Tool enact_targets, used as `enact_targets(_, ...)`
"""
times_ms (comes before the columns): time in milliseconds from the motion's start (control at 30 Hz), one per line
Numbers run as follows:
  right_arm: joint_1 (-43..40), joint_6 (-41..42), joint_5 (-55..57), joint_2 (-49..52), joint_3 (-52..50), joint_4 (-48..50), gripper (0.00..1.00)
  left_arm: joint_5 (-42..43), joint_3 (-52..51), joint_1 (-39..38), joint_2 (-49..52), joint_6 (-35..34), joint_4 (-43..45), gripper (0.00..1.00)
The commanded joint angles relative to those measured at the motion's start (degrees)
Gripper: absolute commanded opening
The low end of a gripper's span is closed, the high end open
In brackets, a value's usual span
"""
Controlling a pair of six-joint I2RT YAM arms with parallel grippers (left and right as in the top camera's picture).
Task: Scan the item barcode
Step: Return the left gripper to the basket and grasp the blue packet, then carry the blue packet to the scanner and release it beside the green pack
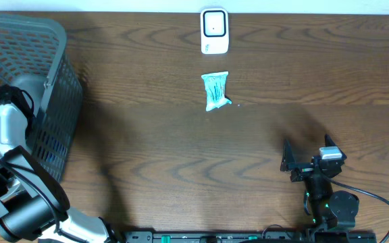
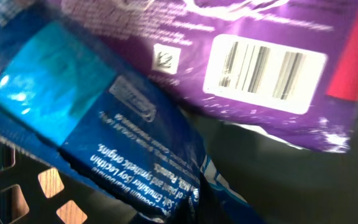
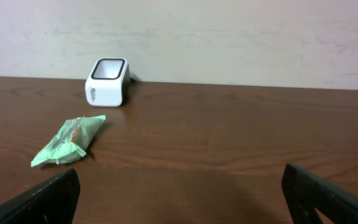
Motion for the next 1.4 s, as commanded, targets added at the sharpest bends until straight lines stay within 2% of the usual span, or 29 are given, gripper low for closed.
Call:
enact_targets(0, 0.1, 0.8, -0.3, -0.3, 0.0, -0.2, 0.99, -1.5, 5.7, 0.1, -4.9, 5.7, 0.0, 0.08)
enact_targets(300, 0.1, 0.8, -0.3, -0.3, 0.0, -0.2, 0.99, -0.1, 12.5, -0.1, -23.4, 7.8, 2.5, 0.08)
enact_targets(467, 0.1, 0.8, -0.3, -0.3, 0.0, -0.2, 0.99, 13.2, 12.5, -1.2, -33.5, 7.9, 8.9, 0.07)
enact_targets(500, 0.1, 0.8, -0.3, -0.3, 0.0, -0.2, 0.99, 18.9, 12.5, -3.8, -36.4, 9.7, 12.8, 0.07)
enact_targets(567, 0.1, 0.8, -0.3, -0.3, 0.0, -0.2, 0.99, 22.6, 12.5, -7.9, -38.5, 12.5, 17.2, 0.07)
enact_targets(633, 0.1, 0.8, -0.3, -0.3, 0.0, -0.2, 0.99, 23.3, 12.5, -13.4, -40.0, 16.5, 21.1, 0.08)
enact_targets(667, 0.1, 0.8, -0.3, -0.3, 0.0, -0.2, 0.99, 23.3, 12.5, -19.6, -40.9, 21.0, 23.9, 0.07)
enact_targets(733, 0.1, 0.8, -0.3, -0.3, 0.0, -0.2, 0.99, 23.3, 12.5, -26.7, -41.1, 26.1, 25.5, 0.08)
enact_targets(833, 0.1, 0.8, -0.3, -0.3, 0.0, -0.2, 0.99, 22.8, 12.3, -37.4, -39.7, 31.8, 25.6, 0.07)
enact_targets(867, 0.1, 0.8, -0.3, -0.3, 0.0, -0.2, 0.99, 22.6, 11.8, -44.1, -37.4, 35.6, 25.6, 0.07)
enact_targets(967, 0.1, 0.8, -0.3, -0.3, 0.0, -0.2, 0.99, 22.6, 11.1, -52.3, -32.4, 40.2, 24.6, 0.07)
enact_targets(1000, 0.1, 0.8, -0.3, -0.3, 0.0, -0.2, 0.99, 22.6, 11.0, -56.5, -27.8, 42.8, 23.2, 0.08)
enact_targets(1167, 0.1, 0.8, -0.3, -0.3, 0.0, -0.2, 0.99, 22.6, 11.0, -63.0, -14.7, 52.9, 22.4, 0.07)
enact_targets(1367, 0.1, 0.8, -0.3, -0.3, 0.0, -0.2, 0.99, 22.6, 11.0, -65.8, -2.1, 61.5, 21.2, 0.07)
